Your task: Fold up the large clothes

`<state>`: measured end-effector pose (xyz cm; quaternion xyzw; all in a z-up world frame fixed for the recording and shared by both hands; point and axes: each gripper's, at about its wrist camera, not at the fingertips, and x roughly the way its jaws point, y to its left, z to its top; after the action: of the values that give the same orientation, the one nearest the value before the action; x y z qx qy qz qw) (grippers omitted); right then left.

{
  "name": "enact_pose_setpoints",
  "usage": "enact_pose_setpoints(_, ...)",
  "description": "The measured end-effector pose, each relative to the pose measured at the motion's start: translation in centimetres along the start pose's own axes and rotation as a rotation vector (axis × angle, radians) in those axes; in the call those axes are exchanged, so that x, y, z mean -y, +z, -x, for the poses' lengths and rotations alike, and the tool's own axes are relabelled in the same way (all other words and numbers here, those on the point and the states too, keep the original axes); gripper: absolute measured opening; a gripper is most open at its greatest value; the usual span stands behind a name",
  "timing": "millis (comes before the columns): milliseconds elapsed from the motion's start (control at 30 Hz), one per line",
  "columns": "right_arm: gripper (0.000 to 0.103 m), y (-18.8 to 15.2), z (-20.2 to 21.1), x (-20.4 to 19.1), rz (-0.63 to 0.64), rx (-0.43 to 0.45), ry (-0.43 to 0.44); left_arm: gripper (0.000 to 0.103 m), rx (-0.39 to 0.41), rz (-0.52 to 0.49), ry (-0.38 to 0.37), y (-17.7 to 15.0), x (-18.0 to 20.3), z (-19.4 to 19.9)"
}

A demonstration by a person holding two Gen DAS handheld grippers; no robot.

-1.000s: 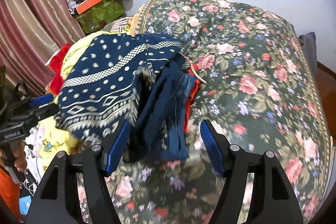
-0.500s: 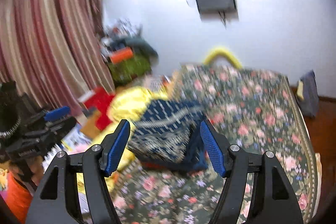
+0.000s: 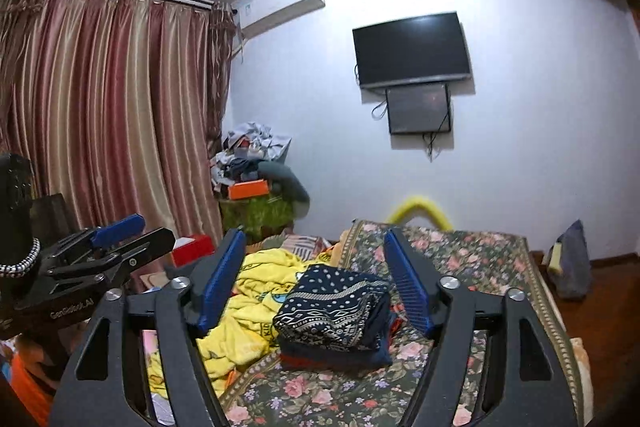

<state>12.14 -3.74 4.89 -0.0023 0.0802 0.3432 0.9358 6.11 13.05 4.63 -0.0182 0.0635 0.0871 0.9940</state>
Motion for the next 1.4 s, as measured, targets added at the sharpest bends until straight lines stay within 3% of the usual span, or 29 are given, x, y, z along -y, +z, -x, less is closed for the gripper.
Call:
enact_pose_setpoints(100,0.085,-0.2,0.3,-0.5,0.025,0.028,-0.033,0.094,0.012,0.008,0.005,-0.4,0.3,0.7)
enact_pose_setpoints(167,0.090,-0.2,0.4,-0.6,0.037,0.030,-0.054,0.096,0.017,0.012,0.010,-0.6,0.5,0.8)
enact_pose_setpoints(233,0.103,-0.2,0.4,-0.6,0.040,0.037,-0.069,0.100,0.019,0.003,0.025,-0.8,0.7,1.1)
enact_pose_setpoints(633,0.103,-1.1,0.7,-0.1,0.024,0.010,-0.098,0.102,-0.019,0.061,0.045,-2.1,-0.3,0.5)
enact_pose_setpoints(1400,0.103,-1.4,1.1,-0.2,0.017,-0.035,-0.087,0.102,-0.038,0.068,0.035,-2.7,-0.5,-0.1)
